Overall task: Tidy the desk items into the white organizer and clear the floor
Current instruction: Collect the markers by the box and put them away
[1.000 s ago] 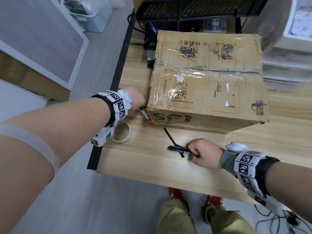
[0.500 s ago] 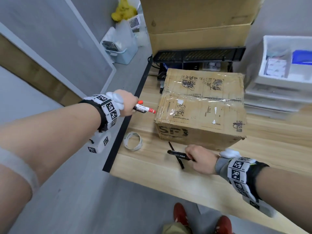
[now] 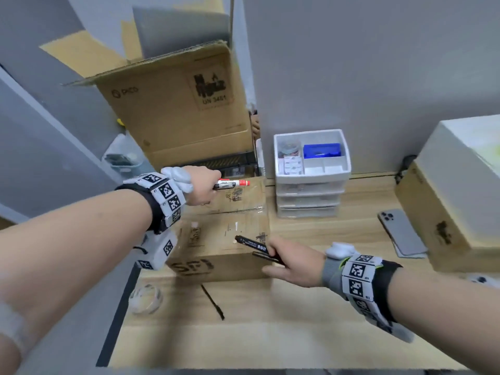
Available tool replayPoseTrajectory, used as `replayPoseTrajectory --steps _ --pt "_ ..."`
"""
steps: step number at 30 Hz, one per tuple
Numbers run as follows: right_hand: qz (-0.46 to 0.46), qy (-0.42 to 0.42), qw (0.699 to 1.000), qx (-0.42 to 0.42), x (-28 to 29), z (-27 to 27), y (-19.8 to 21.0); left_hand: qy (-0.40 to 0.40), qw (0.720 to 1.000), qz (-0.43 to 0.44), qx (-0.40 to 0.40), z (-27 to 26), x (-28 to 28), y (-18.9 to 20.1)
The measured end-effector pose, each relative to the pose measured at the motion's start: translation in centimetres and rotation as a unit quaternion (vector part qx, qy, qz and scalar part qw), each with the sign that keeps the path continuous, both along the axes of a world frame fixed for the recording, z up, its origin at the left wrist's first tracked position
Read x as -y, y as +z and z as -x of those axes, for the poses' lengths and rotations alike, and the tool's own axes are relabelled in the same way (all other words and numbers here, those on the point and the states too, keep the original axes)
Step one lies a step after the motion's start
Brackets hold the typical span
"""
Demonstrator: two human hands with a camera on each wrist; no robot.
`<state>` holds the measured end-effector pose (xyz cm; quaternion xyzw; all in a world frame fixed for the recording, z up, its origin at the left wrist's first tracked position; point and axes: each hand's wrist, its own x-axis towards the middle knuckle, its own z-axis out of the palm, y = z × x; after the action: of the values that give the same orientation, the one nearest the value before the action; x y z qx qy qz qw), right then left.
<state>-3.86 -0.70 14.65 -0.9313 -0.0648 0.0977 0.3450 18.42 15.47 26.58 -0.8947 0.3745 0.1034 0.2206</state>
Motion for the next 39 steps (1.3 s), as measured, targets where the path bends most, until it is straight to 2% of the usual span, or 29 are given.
replayPoseTrajectory --steps 2,4,7,10,12,14,17,19,21,25,28,35,37,39 --pt "0.025 -0.066 0.998 -0.008 4.2 1.8 -0.3 -0.035 0.999 0.029 0.002 2.0 5.6 -0.7" --pt "0.023 -0.141 0.990 -0.012 6.8 2.7 -1.2 -0.051 0.998 0.047 -0.008 3.6 8.9 -1.4" --pt "-0.022 -0.288 0.957 -0.033 11.4 4.1 -2.7 -0.070 0.996 0.053 -0.012 5.0 14.3 -3.1" --pt "-0.104 -0.370 0.921 -0.058 14.0 3.7 -3.5 -0.057 0.996 0.066 0.001 5.2 17.1 -4.3" --pt "-0.200 -0.435 0.874 -0.082 15.1 2.7 -3.8 -0.040 0.997 0.072 0.010 4.7 18.2 -4.9" --pt "-0.341 -0.487 0.798 -0.100 15.9 1.0 -4.4 -0.019 0.998 0.063 0.012 3.9 19.1 -5.6" --pt "-0.508 -0.517 0.679 -0.118 16.4 -2.4 -5.8 0.003 0.998 0.055 -0.001 2.5 19.6 -7.1" --pt "-0.569 -0.508 0.636 -0.121 16.2 -4.6 -6.6 0.008 0.996 0.083 -0.006 2.1 19.3 -8.2" --pt "-0.607 -0.491 0.613 -0.119 15.7 -6.8 -7.1 0.008 0.996 0.087 -0.010 1.7 19.1 -9.3" --pt "-0.613 -0.528 0.578 -0.110 14.9 -10.1 -7.1 -0.016 0.998 0.051 -0.043 1.6 18.8 -10.6" --pt "-0.628 -0.541 0.550 -0.101 14.5 -11.5 -7.3 -0.023 0.995 0.079 -0.048 1.4 18.4 -11.1" --pt "-0.703 -0.546 0.452 -0.060 14.6 -13.4 -7.7 -0.041 0.987 0.143 -0.063 0.6 16.9 -12.2" --pt "-0.704 -0.552 0.443 -0.061 14.4 -13.0 -7.6 -0.040 0.987 0.138 -0.076 0.4 16.9 -12.2" --pt "-0.692 -0.555 0.456 -0.072 13.9 -12.2 -7.6 -0.041 0.986 0.134 -0.085 0.2 16.9 -12.1"
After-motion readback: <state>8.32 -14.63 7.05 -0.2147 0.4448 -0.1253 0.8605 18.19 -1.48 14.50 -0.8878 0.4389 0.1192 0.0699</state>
